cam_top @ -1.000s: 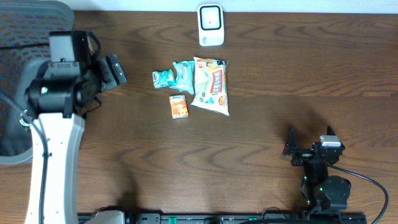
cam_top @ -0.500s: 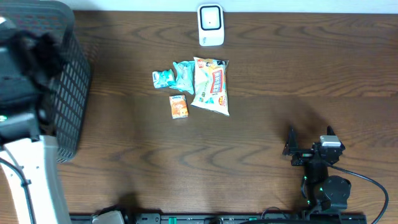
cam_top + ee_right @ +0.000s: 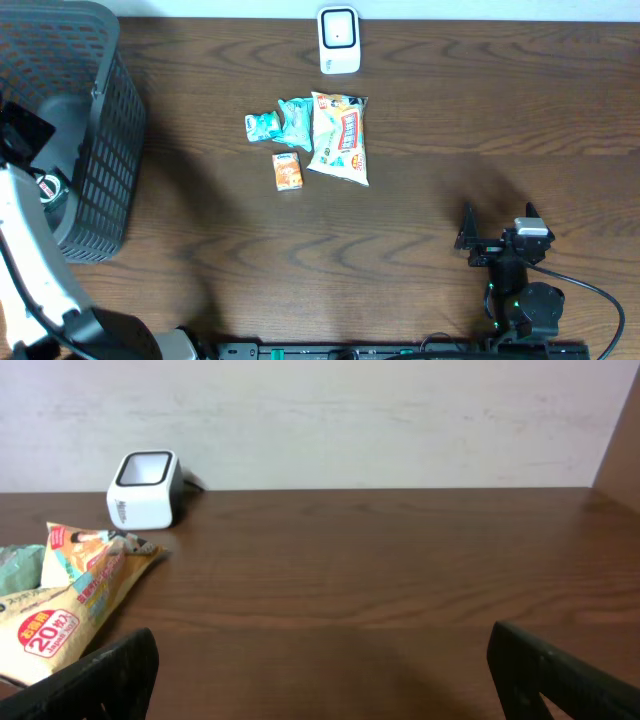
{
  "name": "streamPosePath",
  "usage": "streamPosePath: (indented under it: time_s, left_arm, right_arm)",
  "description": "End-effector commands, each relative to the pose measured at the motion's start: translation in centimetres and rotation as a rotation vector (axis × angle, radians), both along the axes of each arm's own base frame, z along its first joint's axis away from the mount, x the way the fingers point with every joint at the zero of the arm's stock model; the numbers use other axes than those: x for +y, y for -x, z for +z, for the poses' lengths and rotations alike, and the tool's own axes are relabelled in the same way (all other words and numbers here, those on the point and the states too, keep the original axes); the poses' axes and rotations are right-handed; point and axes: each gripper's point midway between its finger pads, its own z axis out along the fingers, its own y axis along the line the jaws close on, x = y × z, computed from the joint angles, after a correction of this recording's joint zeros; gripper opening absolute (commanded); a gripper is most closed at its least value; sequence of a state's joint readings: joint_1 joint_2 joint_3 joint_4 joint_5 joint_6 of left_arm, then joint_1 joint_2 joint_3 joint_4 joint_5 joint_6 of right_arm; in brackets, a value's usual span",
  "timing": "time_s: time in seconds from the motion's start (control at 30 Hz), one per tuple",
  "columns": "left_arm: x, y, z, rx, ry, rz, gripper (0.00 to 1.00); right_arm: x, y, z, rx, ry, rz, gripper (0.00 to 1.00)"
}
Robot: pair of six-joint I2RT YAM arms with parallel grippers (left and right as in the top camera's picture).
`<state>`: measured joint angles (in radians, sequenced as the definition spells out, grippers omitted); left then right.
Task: Scan the item barcode
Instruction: 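Move the left gripper back down into the basket toward the green tin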
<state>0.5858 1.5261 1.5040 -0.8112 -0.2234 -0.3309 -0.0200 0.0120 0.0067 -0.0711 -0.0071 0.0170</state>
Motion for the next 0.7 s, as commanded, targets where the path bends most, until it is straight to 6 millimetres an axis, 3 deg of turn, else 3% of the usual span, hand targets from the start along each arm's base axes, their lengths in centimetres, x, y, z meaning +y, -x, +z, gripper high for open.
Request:
streamPosePath:
  time_s: [0.0, 0.17, 0.43, 0.67]
  left_arm:
    - [1.2, 0.1, -2.2, 0.083, 0.021, 0.003, 0.97]
    - [2.6, 1.0, -5.5, 0.165, 0.08, 0.038, 0.97]
    - [3.1, 0.9, -11.5, 0.309, 0.167, -0.047, 1.0]
    - [3.9, -0.1, -14.5, 0.322, 0.192, -0.048, 0.98]
  right_arm:
    - [0.2, 0.0, -0.1, 0.001, 0.007, 0.007, 0.99]
    - [0.2, 0.0, -0.1, 0.001, 0.007, 0.007, 0.99]
    - [0.2, 0.0, -0.1, 0.001, 0.007, 0.007, 0.99]
    - [0.2, 0.0, -0.1, 0.001, 0.008, 0.007, 0.99]
